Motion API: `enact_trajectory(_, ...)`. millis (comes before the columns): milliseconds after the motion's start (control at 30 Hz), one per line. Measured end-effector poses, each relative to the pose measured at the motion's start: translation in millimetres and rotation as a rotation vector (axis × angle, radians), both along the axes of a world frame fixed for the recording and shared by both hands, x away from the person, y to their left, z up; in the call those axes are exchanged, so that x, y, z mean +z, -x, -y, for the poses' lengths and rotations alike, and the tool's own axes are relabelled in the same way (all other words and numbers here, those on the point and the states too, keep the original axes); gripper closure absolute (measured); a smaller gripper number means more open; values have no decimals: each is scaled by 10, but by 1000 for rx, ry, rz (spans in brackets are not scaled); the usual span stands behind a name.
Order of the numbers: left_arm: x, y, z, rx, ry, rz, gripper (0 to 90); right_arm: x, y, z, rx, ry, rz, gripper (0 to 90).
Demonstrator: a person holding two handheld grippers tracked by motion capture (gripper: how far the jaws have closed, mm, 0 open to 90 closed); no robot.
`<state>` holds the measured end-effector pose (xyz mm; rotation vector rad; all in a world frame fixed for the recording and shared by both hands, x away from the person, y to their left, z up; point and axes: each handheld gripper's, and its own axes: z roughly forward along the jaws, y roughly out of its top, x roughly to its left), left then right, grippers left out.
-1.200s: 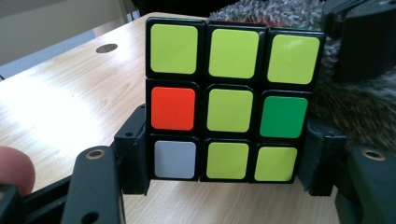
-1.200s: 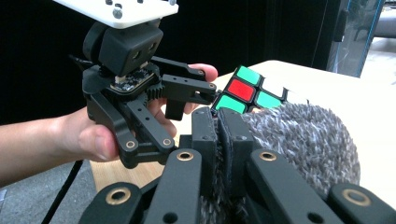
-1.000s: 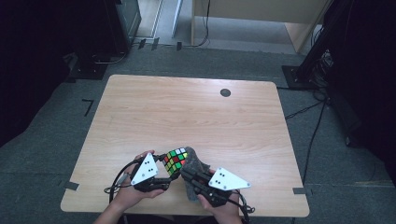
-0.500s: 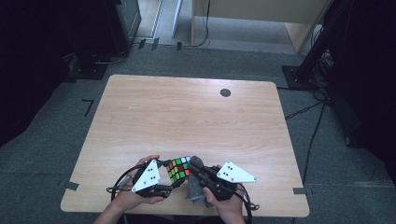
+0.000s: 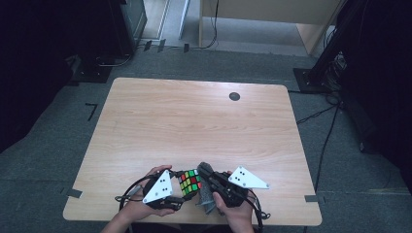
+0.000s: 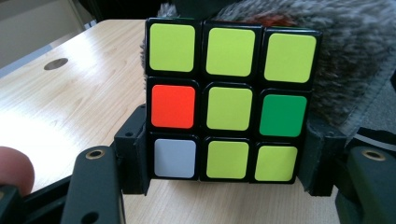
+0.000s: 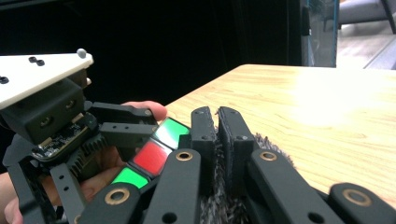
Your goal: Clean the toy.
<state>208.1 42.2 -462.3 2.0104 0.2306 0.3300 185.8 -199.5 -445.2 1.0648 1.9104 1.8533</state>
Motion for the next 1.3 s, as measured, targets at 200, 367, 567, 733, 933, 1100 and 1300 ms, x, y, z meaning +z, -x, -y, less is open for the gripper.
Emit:
enact_trajectory(200, -14, 34, 49, -15, -16, 12, 339, 124, 129, -197, 68, 40, 68, 856)
enact_trajectory(367, 21, -6, -27, 6, 13, 2, 339, 35, 19, -9, -13, 23, 5, 861)
enact_trajectory(567, -10, 24, 27, -2, -13, 20, 339, 146, 156, -228, 71, 48, 63, 858)
enact_trajectory(733, 20, -17, -36, 12, 12, 3, 339, 50, 53, -70, 1, 50, 29, 865)
enact_trajectory(933, 7, -19, -13, 14, 11, 2, 339, 103, 127, -161, 49, 28, 52, 862)
enact_trajectory(1100, 44, -29, -69, 16, 40, -4, 339, 150, 168, -204, 52, 51, 79, 863)
enact_trajectory(1300, 47, -49, -94, 15, 58, -21, 339, 112, 124, -120, 6, 59, 56, 861)
